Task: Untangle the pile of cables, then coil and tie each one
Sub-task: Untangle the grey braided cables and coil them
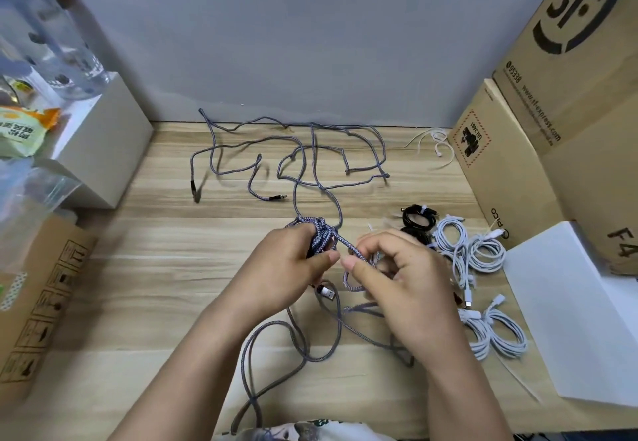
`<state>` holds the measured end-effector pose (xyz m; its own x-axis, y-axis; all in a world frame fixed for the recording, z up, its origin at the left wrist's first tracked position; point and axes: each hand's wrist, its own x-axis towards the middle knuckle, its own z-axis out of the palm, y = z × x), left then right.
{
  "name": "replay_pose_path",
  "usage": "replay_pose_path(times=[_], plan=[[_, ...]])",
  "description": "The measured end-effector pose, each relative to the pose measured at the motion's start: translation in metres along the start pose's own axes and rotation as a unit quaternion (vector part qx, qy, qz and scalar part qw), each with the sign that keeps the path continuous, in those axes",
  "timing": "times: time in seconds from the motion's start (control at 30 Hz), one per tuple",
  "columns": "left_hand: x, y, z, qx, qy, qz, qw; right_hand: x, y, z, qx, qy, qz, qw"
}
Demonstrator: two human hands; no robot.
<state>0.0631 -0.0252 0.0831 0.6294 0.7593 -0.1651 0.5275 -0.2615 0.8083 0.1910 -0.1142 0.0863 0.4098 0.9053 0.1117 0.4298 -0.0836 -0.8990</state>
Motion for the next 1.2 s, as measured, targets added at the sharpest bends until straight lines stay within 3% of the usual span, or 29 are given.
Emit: replay_pose_path(times=[0.13,0.23,0.37,0.47,0.53,0.6,0.73,0.8,0.87,0.9,1.0,1.03,1.2], plan=[[0.001,-0.002,0.009,0.115,0.037,-0.031,0.992,0.001,-0.005,-0.003,0.048,-0.007,0.087,0.995],[-0.006,0.003,0.015,0.122,0.031,-0.033,0.991,0.003,-0.019,-0.009,0.182,-0.034,0.142,0.972],[-0.001,0.009,0.015,0.091,0.128,0.039,0.987,0.0,-0.029,-0.012,0.441,-0.12,0.192,0.868],[0.017,-0.008,0.017,0.079,0.184,0.008,0.98,-0.006,-0.034,-0.008,0.52,-0.229,0.151,0.809],[0.022,-0.023,0.021,0.091,0.147,-0.022,0.985,-0.005,-0.037,-0.009,0.516,-0.219,0.132,0.817],[0.021,-0.037,0.023,0.059,0.06,-0.025,0.996,0.001,-0.039,-0.011,0.468,-0.169,0.133,0.857],[0.011,-0.046,0.01,-0.142,-0.084,-0.051,0.985,0.015,-0.02,-0.019,0.323,-0.029,0.176,0.93],[0.003,-0.048,-0.002,-0.237,-0.143,-0.076,0.958,0.019,-0.006,-0.022,0.232,0.021,0.155,0.96],[-0.004,-0.052,-0.011,-0.351,-0.22,-0.033,0.909,0.024,0.01,-0.021,0.192,0.061,0.147,0.968],[-0.006,-0.053,-0.015,-0.423,-0.265,0.011,0.867,0.025,0.017,-0.019,0.178,0.074,0.144,0.971],[-0.006,-0.041,-0.017,-0.617,-0.362,0.145,0.683,0.027,0.031,-0.006,0.112,0.059,0.12,0.985],[-0.002,-0.035,-0.015,-0.673,-0.358,0.157,0.628,0.026,0.035,-0.002,0.092,0.035,0.116,0.988],[0.023,-0.016,-0.012,-0.787,-0.091,0.082,0.605,0.018,0.034,0.007,-0.016,-0.174,0.153,0.973]])
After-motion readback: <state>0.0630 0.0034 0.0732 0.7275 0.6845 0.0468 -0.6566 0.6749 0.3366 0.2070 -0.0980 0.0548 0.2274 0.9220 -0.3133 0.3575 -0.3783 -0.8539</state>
